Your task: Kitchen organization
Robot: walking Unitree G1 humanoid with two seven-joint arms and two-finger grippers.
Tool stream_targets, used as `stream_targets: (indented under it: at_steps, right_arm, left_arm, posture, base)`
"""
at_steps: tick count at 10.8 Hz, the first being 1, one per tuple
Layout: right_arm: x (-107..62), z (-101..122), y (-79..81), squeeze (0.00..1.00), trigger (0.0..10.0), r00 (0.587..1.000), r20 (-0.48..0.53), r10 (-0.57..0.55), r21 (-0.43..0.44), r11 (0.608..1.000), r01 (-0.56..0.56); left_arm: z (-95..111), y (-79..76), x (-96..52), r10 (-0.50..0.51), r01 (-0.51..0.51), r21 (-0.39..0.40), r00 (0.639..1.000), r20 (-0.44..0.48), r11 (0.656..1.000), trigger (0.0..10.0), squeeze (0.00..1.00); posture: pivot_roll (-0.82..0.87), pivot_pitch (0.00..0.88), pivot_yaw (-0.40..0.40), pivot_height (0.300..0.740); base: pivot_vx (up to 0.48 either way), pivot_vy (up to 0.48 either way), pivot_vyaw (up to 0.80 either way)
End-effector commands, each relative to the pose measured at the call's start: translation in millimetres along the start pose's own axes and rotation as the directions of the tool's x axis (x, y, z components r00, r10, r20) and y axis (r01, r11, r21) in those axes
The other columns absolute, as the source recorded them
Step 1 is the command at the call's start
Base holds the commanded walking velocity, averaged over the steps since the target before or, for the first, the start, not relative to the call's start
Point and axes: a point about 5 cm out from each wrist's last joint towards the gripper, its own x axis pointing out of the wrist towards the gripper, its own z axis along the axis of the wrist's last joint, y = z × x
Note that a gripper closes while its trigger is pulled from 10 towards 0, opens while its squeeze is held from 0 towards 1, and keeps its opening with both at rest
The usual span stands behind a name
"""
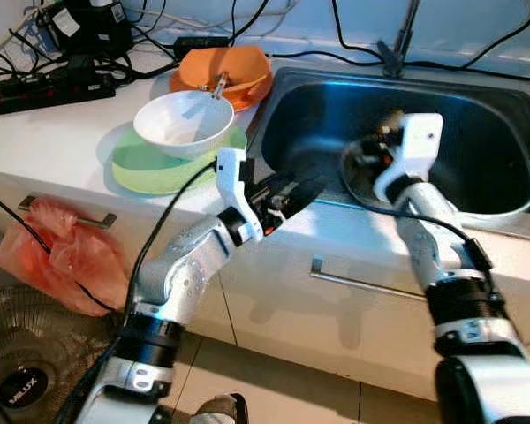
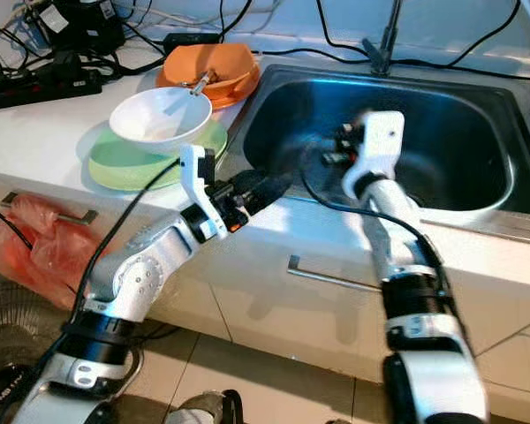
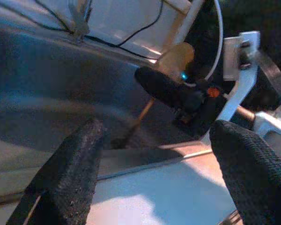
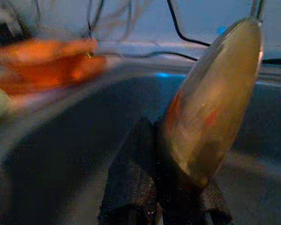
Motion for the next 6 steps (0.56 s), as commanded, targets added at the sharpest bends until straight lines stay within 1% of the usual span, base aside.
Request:
stream_targets:
  at_steps: [1,3,5,6]
  right_arm:
    - [1.2,1.2,-0.5,0.00,0.0,1.000,0.005,0.000,-0.046,0.999,0.001]
    - [0.1,-7.6,-8.4,0.00,0.0,0.999,-0.038,-0.018,-0.083,0.996,0.015]
    - [-1.8,-18.8,-17.2,0.00,4.9,0.996,-0.085,-0.019,-0.104,0.995,0.010]
    - [0.5,-13.3,-24.0,0.00,9.9,0.997,-0.079,-0.009,-0.154,0.988,-0.004]
  left_arm:
    - [0.9,0.0,-2.3,-0.007,0.008,0.060,1.000,-0.006,0.998,10.0,1.00]
    - [4.4,6.8,-6.7,0.012,-0.009,0.142,1.000,-0.024,0.990,10.0,1.00]
    - [5.8,10.4,-9.2,0.027,-0.022,0.174,0.999,-0.027,0.985,10.0,1.00]
    - [5.5,10.8,-10.6,0.031,-0.025,0.184,0.999,-0.030,0.983,10.0,1.00]
  posture:
    - [0.05,0.058,0.078,0.740]
    - [0.05,0.058,0.082,0.740]
    - [0.06,0.063,0.082,0.740]
    - [0.07,0.067,0.084,0.740]
  base:
    - [0.000,0.000,0.00]
    - [0.000,0.000,0.00]
    - [0.000,0.000,0.00]
    - [0.000,0.000,0.00]
